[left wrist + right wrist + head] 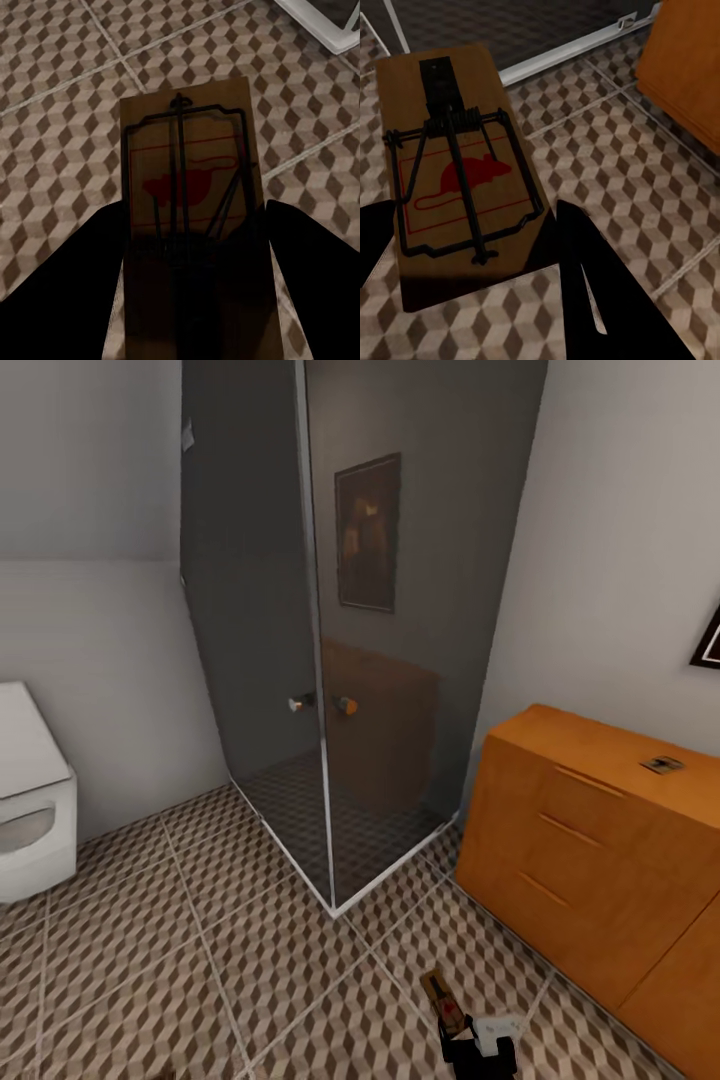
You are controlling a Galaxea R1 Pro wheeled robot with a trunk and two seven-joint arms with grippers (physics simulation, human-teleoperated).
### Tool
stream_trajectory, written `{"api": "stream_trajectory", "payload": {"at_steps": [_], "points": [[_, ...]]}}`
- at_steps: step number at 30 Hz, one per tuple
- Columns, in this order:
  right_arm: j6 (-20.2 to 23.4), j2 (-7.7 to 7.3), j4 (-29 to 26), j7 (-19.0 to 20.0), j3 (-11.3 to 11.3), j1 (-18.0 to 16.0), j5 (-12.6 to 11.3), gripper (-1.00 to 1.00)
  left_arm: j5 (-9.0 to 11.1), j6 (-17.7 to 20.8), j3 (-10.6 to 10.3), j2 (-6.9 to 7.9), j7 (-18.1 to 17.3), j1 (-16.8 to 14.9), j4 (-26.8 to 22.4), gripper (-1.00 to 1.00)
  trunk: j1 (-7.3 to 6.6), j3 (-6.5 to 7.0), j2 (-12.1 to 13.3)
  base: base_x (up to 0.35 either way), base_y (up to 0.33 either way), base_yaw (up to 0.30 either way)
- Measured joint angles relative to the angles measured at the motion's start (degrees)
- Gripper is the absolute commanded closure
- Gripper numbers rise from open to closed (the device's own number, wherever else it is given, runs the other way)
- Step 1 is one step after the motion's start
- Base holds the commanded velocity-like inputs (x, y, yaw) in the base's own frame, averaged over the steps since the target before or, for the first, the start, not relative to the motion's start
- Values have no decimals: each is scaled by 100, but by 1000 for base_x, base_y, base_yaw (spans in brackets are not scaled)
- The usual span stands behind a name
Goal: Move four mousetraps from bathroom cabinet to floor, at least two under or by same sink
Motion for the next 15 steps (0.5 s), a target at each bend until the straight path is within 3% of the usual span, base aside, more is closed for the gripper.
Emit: {"api": "stream_trajectory", "payload": {"at_steps": [15], "points": [[2,2,0,1,0,0,0,100,0,0,0,0,0,1,4,100,0,0,0,0,0,258]]}}
